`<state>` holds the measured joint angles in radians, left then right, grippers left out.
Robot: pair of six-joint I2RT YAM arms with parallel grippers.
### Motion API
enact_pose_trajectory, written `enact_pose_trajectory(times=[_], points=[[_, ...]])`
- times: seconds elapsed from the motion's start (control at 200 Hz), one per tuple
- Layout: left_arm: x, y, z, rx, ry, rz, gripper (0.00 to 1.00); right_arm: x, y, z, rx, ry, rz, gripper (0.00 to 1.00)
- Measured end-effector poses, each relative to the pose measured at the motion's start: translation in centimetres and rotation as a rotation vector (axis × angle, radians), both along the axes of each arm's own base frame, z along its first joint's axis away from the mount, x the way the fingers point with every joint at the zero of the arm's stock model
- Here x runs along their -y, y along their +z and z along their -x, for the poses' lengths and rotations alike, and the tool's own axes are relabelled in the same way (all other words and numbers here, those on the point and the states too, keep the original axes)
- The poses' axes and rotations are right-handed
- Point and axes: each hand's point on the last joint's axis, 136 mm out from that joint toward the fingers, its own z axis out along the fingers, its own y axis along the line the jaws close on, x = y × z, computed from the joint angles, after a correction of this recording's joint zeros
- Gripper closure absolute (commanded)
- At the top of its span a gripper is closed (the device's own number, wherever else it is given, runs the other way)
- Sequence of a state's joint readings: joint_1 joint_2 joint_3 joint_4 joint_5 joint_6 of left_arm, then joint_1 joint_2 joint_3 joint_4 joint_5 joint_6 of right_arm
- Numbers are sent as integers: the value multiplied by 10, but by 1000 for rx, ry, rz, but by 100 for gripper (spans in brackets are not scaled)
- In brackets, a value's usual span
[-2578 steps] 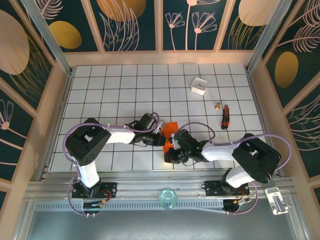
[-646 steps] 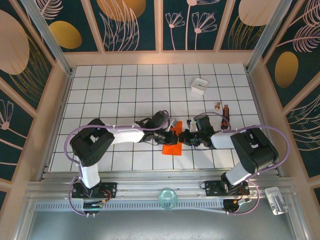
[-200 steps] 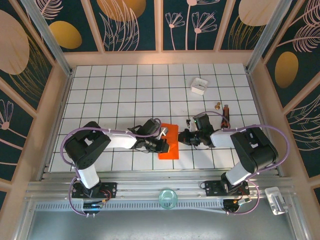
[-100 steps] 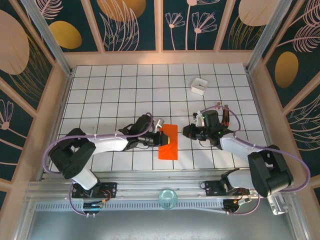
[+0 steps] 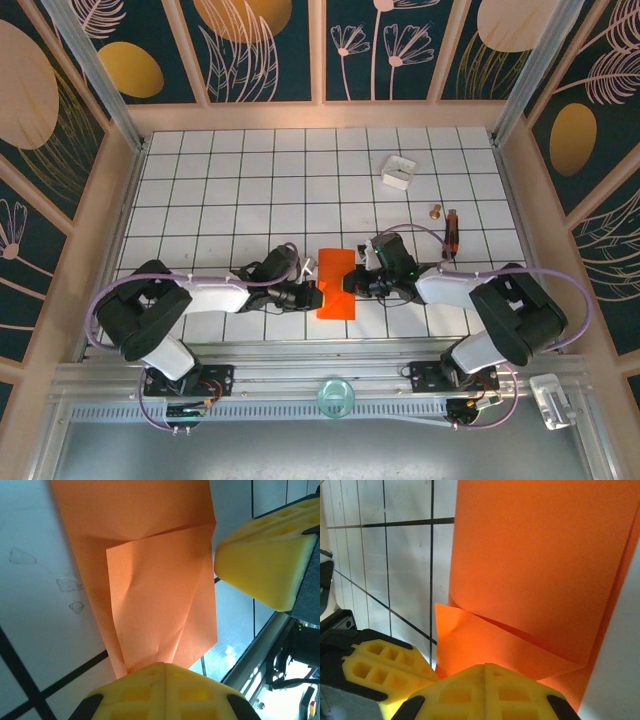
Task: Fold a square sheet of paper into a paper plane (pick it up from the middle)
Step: Fold the triangle at the bottom-center of the table.
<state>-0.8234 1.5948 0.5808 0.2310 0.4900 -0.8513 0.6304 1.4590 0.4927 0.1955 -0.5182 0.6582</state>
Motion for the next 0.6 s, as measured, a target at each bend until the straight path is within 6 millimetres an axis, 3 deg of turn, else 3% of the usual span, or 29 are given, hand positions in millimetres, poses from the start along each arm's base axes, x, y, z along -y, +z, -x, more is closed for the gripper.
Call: enact_pose_trajectory(times=[0.215, 0.6], points=[[1, -14, 2, -22, -7, -27, 100, 0, 0, -1, 3, -6, 1, 100], [1, -15, 1, -19, -3, -32, 100, -10, -1, -3, -1, 12, 0, 100]])
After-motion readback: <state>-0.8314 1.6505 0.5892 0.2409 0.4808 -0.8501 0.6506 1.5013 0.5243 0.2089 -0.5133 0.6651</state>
